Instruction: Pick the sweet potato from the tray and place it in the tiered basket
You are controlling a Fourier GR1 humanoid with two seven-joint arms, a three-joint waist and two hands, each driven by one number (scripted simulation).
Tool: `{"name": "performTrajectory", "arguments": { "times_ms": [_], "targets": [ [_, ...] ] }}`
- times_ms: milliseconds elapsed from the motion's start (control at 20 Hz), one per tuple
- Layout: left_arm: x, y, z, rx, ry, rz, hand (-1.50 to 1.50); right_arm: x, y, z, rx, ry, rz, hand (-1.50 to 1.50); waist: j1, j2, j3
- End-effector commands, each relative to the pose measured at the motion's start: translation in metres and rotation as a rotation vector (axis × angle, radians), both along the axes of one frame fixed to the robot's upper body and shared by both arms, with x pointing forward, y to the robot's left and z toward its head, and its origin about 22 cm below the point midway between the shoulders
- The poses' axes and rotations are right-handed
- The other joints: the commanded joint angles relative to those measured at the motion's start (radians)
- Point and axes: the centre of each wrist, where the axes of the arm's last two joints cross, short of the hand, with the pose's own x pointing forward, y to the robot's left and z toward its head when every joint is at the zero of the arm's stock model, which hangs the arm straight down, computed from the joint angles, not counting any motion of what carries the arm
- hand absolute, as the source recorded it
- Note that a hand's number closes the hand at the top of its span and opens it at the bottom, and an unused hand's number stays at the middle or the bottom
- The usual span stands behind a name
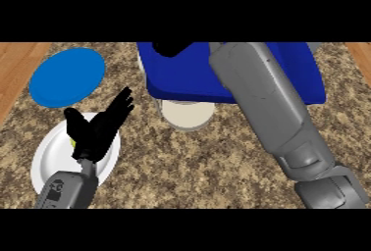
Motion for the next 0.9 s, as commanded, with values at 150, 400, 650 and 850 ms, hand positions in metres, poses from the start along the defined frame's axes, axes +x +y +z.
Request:
{"name": "performTrajectory", "arguments": {
  "times_ms": [150, 400, 650, 850],
  "targets": [
    [0.014, -0.009, 0.005, 0.009, -0.014, -0.028, 0.0, 0.005, 0.022, -0.032, 0.175, 0.114, 0.112, -1.5, 0.03, 0.009, 0.0],
    [0.005, -0.019, -0.011, 0.01, -0.007, -0.043, 0.0, 0.001, 0.04, -0.028, 0.234, 0.044, 0.166, -1.5, 0.052, 0.01, -0.001],
    [0.008, -0.005, -0.001, -0.015, 0.004, -0.004, 0.0, 0.001, 0.045, -0.021, 0.341, -0.065, 0.08, -1.5, 0.023, 0.004, 0.0],
    [0.005, -0.001, 0.0, 0.0, -0.007, 0.007, 0.0, 0.003, 0.041, -0.017, 0.445, -0.05, -0.044, -1.5, -0.004, -0.003, 0.0]
  ]
}}
